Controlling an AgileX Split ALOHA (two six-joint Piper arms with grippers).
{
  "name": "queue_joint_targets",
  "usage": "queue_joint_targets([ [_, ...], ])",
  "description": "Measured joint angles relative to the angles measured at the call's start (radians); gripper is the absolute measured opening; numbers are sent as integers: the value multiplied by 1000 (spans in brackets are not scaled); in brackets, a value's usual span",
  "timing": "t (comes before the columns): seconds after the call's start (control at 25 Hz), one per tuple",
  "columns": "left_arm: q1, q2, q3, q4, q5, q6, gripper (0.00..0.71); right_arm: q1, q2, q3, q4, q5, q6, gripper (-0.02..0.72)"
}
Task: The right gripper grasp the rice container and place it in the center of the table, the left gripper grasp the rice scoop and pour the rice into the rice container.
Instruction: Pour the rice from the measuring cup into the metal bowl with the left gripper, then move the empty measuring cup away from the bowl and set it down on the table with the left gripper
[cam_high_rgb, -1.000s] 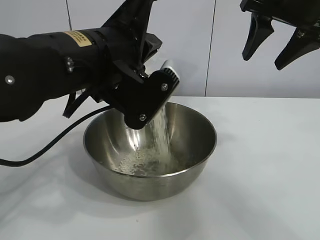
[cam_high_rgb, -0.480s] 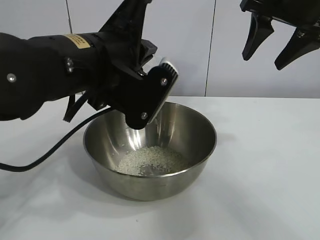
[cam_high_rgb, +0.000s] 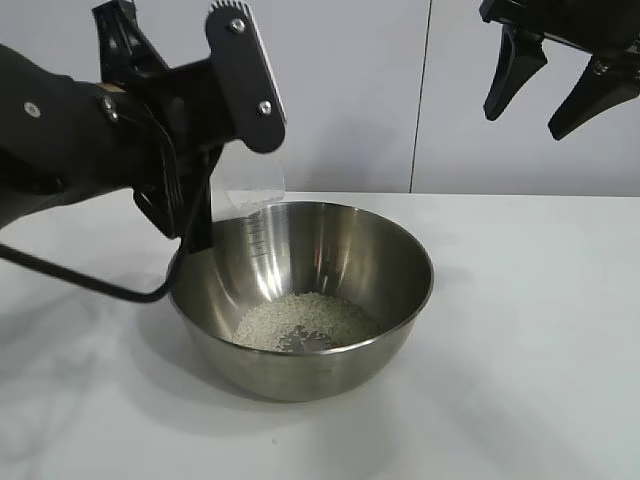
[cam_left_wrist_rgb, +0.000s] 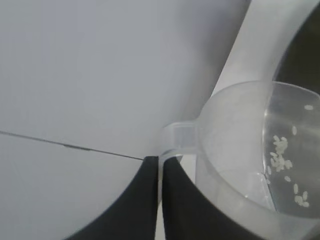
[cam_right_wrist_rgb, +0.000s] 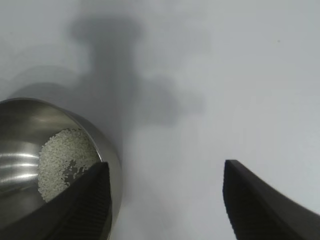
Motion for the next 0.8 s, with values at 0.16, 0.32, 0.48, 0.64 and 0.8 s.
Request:
queue_joint_targets([
  [0.16, 110, -116, -36, -70, 128, -174, 9, 0, 0, 0, 3, 0, 0, 452],
  [0.32, 287, -216, -60, -92, 396, -427, 9, 0, 0, 0, 4, 0, 0, 452],
  [0.48, 497, -232, -67, -91, 720, -678, 9, 0, 0, 0, 12, 0, 0, 452],
  [0.64, 630, -210, -67, -92, 914, -762, 9, 0, 0, 0, 15, 0, 0, 452],
  [0.8, 696, -162, -67, -113, 969, -754, 9, 0, 0, 0, 15, 0, 0, 452],
])
